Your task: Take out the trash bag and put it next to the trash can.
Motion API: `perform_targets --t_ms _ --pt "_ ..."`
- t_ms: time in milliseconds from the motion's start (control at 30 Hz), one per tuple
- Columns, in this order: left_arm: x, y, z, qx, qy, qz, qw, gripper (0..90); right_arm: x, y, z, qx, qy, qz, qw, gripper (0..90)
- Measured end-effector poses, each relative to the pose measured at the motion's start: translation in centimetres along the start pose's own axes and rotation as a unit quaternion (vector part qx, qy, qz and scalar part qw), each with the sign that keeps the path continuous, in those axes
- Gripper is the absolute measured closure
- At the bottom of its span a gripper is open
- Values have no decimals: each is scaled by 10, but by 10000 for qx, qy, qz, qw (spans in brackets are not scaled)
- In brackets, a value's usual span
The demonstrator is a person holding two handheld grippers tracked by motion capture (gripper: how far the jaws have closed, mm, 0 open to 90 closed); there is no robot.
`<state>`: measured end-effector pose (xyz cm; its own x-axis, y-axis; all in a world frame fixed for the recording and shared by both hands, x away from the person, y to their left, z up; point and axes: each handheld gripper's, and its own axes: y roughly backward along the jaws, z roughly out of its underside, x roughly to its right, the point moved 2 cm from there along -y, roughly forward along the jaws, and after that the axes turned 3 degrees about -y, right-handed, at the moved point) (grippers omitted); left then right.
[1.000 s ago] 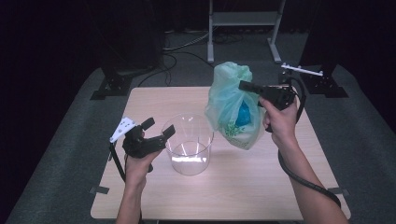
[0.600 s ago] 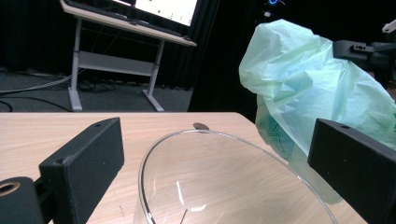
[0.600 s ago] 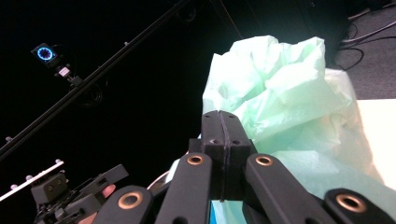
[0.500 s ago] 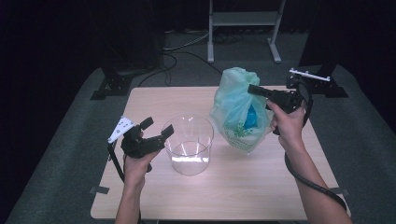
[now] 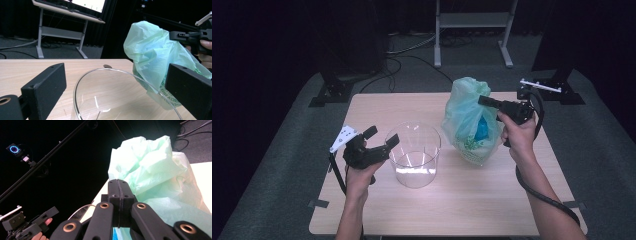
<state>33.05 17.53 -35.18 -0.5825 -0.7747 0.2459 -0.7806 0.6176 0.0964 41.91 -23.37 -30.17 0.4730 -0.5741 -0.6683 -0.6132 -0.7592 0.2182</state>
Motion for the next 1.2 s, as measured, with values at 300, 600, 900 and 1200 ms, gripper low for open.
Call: perform_targets --t_ms 300,600,900,1200 --pt "0 1 -1 4 -19 -4 10000 24 7 -1 2 -1 -21 84 10000 900" --pt "-1 -1 0 -31 -10 -28 10000 24 20 -8 10 -81 -157 168 9997 900" --pt "0 -1 1 -43 -11 -30 10000 25 34 -19 21 -204 -249 280 9991 900" --pt "1 -2 2 -73 -25 11 10000 25 48 -36 34 -335 -350 410 9980 900"
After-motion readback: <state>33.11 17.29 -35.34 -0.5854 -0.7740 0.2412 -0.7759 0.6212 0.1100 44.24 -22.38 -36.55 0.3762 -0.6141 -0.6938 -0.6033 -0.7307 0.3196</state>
